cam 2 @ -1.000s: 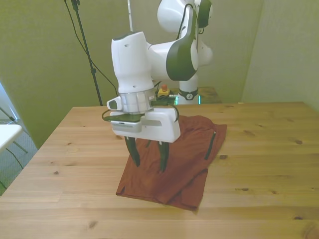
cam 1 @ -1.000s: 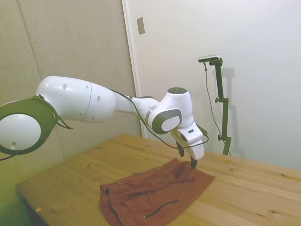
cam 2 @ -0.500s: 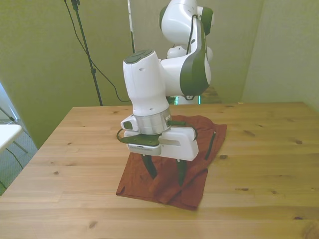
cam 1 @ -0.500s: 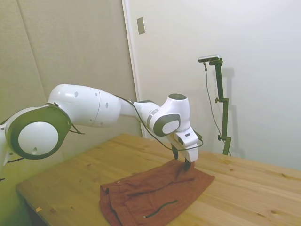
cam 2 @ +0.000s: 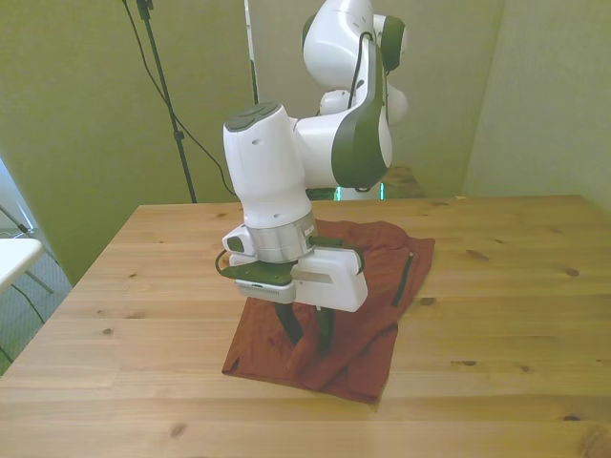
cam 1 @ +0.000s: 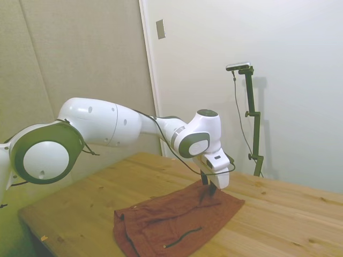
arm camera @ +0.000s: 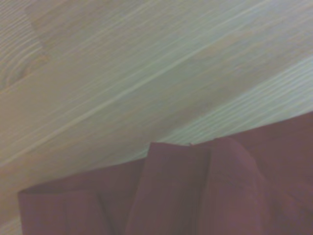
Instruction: Unfold the shorts
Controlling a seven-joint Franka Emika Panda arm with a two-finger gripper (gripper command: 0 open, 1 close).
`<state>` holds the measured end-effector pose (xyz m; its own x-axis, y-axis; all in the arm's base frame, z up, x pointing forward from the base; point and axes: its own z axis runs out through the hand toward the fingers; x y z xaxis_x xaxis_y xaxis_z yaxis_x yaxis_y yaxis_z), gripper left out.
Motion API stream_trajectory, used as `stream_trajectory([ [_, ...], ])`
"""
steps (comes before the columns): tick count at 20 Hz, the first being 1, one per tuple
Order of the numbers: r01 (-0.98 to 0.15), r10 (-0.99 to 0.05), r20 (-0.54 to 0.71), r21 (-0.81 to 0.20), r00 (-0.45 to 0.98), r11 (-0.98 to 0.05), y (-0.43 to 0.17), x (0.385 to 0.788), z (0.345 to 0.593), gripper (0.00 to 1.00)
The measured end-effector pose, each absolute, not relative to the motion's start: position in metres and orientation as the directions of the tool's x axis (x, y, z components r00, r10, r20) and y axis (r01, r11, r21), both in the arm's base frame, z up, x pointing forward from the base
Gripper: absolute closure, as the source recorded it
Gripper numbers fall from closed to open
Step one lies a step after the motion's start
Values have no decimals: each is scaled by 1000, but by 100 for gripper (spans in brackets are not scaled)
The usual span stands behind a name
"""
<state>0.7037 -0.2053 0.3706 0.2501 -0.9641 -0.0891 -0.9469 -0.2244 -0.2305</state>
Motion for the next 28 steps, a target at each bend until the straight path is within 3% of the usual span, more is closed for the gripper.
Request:
stream_trajectory([
  [13, -934, -951, -104, -248, 291, -258, -200, 706, 368, 100],
  [20, -875, -918, -63, -332, 392, -352, -136, 713, 427, 100],
  [28, -809, -858, -48, -365, 511, -461, -28, 733, 439, 100],
])
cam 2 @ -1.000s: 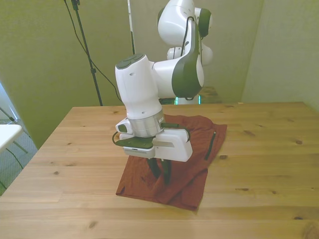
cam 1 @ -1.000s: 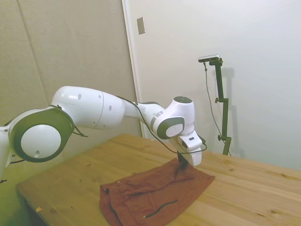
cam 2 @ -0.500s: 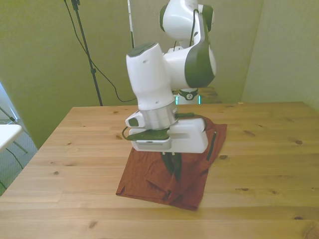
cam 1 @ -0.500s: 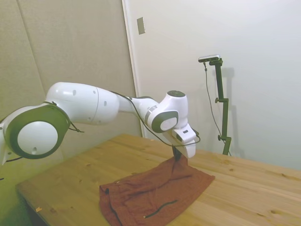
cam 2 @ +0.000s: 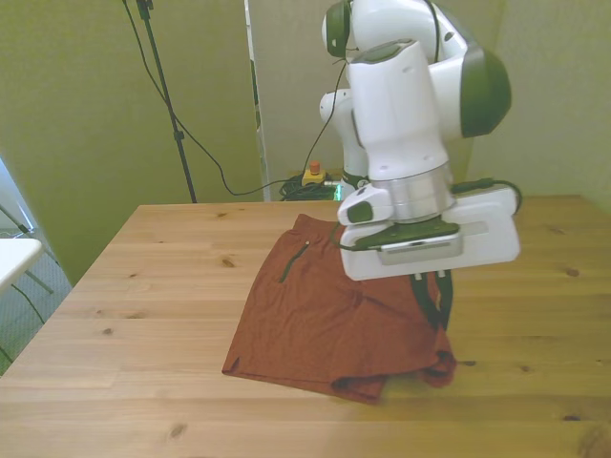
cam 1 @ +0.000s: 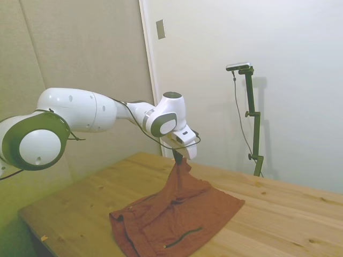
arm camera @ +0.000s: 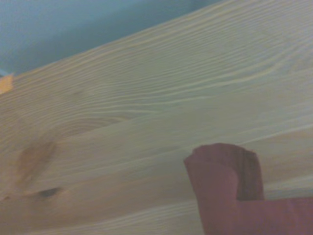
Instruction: Unfold the shorts
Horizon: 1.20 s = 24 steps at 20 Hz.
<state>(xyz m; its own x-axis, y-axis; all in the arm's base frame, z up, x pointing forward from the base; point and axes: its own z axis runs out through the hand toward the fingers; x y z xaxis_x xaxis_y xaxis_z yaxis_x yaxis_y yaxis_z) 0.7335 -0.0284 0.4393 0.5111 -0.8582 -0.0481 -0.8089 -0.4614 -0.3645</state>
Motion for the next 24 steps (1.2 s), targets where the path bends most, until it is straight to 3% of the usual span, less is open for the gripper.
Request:
stream_trajectory([
  [5, -777, -816, -52, -344, 576, -527, 33, 746, 424, 100],
  [6, -770, -805, -58, -339, 590, -540, 46, 748, 420, 0],
  [13, -710, -724, -55, -259, 688, -655, 111, 742, 393, 0],
  [21, -701, -736, 38, -274, 676, -658, 104, 747, 409, 0],
  [24, -748, -772, 136, -193, 621, -635, 78, 735, 414, 0],
])
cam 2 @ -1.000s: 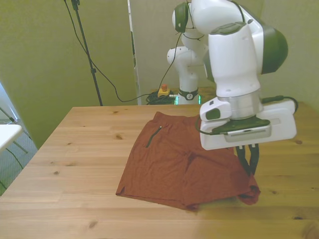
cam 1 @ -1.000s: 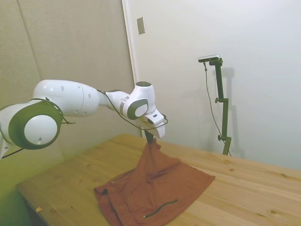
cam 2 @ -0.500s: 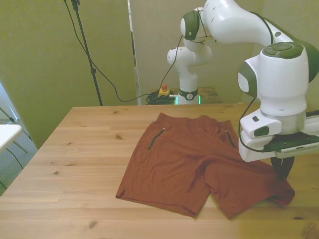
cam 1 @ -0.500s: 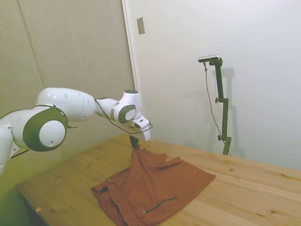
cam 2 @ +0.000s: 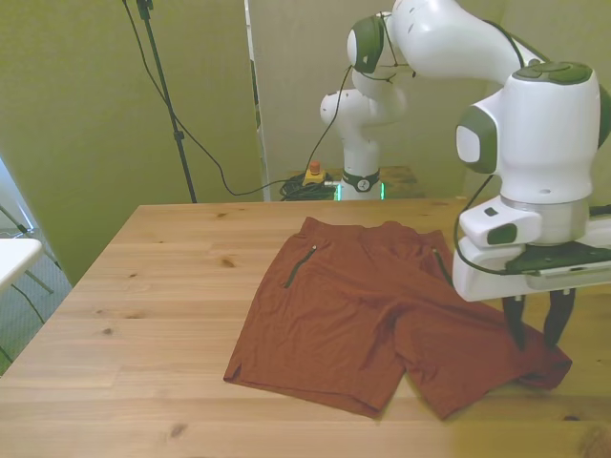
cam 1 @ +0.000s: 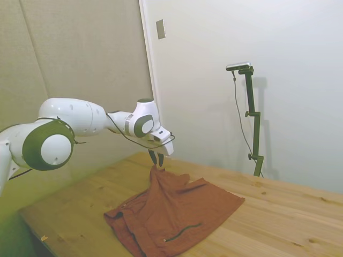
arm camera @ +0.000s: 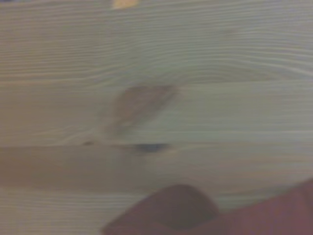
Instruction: Unfold the shorts
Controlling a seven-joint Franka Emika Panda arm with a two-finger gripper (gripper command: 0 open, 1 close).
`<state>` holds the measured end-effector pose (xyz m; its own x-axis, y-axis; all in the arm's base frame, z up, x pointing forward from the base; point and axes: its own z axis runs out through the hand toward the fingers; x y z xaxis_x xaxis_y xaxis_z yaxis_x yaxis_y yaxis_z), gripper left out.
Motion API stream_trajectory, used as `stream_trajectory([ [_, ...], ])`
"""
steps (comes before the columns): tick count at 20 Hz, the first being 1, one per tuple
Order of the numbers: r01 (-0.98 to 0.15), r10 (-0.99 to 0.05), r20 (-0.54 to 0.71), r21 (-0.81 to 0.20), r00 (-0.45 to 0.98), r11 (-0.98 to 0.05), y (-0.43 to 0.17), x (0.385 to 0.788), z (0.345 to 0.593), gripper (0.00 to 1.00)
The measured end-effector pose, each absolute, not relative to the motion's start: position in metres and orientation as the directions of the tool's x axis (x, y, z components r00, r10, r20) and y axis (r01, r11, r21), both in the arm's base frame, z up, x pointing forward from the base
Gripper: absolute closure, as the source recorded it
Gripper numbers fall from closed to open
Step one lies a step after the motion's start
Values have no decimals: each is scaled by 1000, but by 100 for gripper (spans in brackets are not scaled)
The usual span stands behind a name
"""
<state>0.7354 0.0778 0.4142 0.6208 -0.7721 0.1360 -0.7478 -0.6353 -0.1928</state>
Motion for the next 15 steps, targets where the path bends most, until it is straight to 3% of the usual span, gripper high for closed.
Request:
stream_trajectory([
  [3, -752, -759, 170, -117, 629, -649, 59, 706, 424, 0],
  [9, -736, -745, 136, -120, 653, -667, 27, 630, 466, 0],
  [15, -692, -698, 94, -96, 710, -716, 0, 543, 461, 0],
])
